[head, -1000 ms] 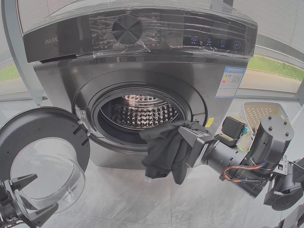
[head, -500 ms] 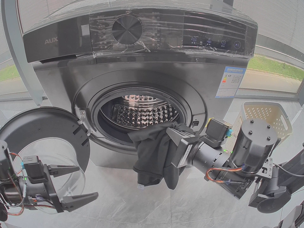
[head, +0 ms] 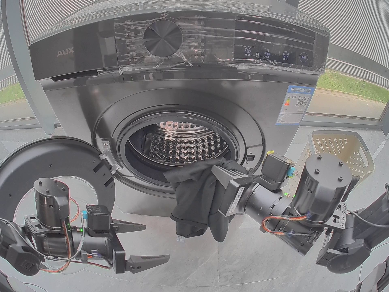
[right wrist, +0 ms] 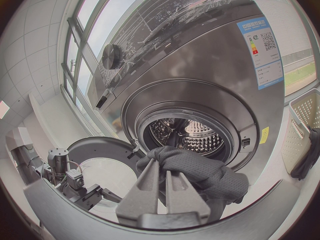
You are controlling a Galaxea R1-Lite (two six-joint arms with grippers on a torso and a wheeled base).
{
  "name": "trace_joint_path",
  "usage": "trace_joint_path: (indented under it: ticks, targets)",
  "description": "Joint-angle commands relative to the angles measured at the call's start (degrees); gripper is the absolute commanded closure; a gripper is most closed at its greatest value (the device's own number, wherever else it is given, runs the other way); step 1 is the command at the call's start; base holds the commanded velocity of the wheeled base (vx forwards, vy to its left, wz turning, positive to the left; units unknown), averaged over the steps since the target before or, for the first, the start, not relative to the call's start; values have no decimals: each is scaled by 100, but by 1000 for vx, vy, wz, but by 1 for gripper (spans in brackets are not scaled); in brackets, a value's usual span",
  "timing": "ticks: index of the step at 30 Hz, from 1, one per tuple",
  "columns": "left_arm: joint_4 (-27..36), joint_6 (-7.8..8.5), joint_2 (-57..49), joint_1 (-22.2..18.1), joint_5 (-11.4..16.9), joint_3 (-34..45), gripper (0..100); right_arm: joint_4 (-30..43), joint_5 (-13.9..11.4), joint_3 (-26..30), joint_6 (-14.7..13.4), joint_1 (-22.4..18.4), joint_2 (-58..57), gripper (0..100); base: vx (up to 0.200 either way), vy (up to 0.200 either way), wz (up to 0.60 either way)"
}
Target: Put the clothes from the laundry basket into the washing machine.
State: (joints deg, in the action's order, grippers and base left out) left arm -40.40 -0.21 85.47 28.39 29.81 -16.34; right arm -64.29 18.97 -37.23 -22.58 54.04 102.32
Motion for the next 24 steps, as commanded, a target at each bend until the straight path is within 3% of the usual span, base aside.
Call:
trace_joint_path:
  ticks: [1,11,15,24]
  targets:
    - [-390,-146,752,52,-10,-177,0,-4,-16,14,-1,10,-1,100,0,0,0]
    - [-1295,-199,1745,105,-326,-344,0,-66,-16,67,-10,54,-19,100,0,0,0]
    - [-1480,-322,2123,114,-467,-581,0,-154,-16,111,-1,54,-27,100,0,0,0]
    - [-1708,-348,2650,290,-476,-915,0,-162,-16,111,-1,71,-27,100,0,0,0]
